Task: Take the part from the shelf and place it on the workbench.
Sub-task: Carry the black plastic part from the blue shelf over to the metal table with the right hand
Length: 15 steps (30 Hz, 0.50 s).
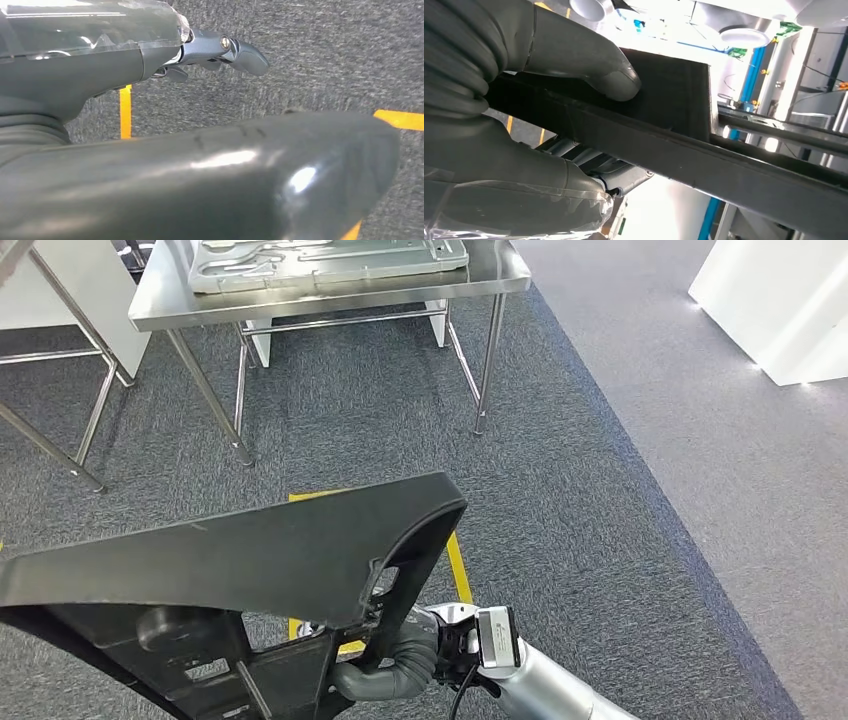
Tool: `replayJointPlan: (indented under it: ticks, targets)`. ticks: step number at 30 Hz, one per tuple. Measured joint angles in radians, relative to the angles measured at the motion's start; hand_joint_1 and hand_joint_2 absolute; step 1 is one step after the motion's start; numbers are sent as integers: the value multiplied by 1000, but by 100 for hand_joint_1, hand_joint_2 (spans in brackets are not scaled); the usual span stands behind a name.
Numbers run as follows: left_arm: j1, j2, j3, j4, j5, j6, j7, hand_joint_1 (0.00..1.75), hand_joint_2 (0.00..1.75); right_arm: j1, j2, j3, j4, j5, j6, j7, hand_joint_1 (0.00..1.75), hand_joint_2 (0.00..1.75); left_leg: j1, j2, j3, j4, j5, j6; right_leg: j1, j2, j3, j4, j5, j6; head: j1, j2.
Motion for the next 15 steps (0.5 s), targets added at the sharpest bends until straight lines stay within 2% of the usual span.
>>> replayJointPlan:
  ticks: [1, 2, 4, 5, 6, 7, 8, 9, 10, 11, 13, 15]
  targets:
    - [-2, 0, 0, 0, 0, 0, -1, 0, 0, -2, 0, -1, -3, -2, -1, 0, 161, 175, 1, -2, 5, -5, 0, 7, 1, 8, -15, 32, -19, 3, 1, 0]
    - [-4, 0, 0, 0, -1, -1, -1, 0, 0, -3, -1, -1, -6, -4, -2, -1, 161, 175, 1, -4, 9, -7, -2, 13, 0, 18, -45, 90, -46, 3, 2, 0]
    - [-8, 0, 0, 0, -1, -1, -2, 0, 0, -2, -3, -2, -8, -8, -4, -1, 161, 175, -5, -9, 11, -6, -8, 22, 2, 29, -128, 230, -97, 0, 3, 0]
    - [-8, 0, 0, 0, -1, -1, -2, 0, 0, 0, -5, -2, -8, -10, -6, -1, 161, 175, -8, -13, 14, -6, -12, 24, 2, 31, -159, 274, -100, -2, 3, 0]
    - [-8, 0, 0, 0, -1, -1, -3, 0, 0, 1, -6, -2, -9, -12, -7, -1, 161, 175, -11, -17, 19, -5, -16, 26, 3, 32, -170, 277, -81, -5, 3, 0]
    - [-7, 0, 0, 0, -2, -1, -4, 0, 0, 1, -7, -2, -9, -15, -8, -1, 161, 175, -13, -21, 26, -5, -21, 26, 3, 32, -159, 239, -43, -9, 3, 0]
    - [-7, 0, 0, 0, -2, -1, -5, 0, 0, 1, -7, -2, -10, -18, -9, -1, 161, 175, -15, -24, 35, -5, -26, 25, 5, 34, -131, 170, 3, -15, 3, 0]
    - [-7, 0, 0, 0, -3, -2, -6, 0, 0, 0, -8, -2, -11, -21, -10, -1, 161, 175, -18, -27, 42, -4, -32, 23, 7, 37, -99, 100, 34, -21, 3, 0]
    - [-8, -1, 0, 0, -4, -2, -8, 0, 0, 0, -8, -2, -13, -23, -10, -1, 161, 175, -20, -30, 46, -3, -39, 19, 9, 40, -74, 44, 53, -25, 2, 0]
    - [-9, 0, 0, 0, -5, -2, -10, 0, 0, -1, -9, -2, -14, -25, -10, -1, 161, 175, -20, -31, 48, -2, -44, 14, 11, 43, -59, 11, 57, -28, 2, 0]
    - [-10, 0, 0, 0, -6, -3, -13, 0, 0, -1, -9, -3, -19, -28, -10, 0, 161, 175, -18, -33, 49, -3, -53, 2, 14, 44, -52, -4, 47, -32, 2, 0]
    - [-11, 2, 0, 0, -6, -4, -15, 0, 0, -1, -9, -4, -25, -31, -10, 0, 161, 175, -15, -28, 51, 9, -64, -9, 10, 43, -36, -15, 42, -40, 1, 0]
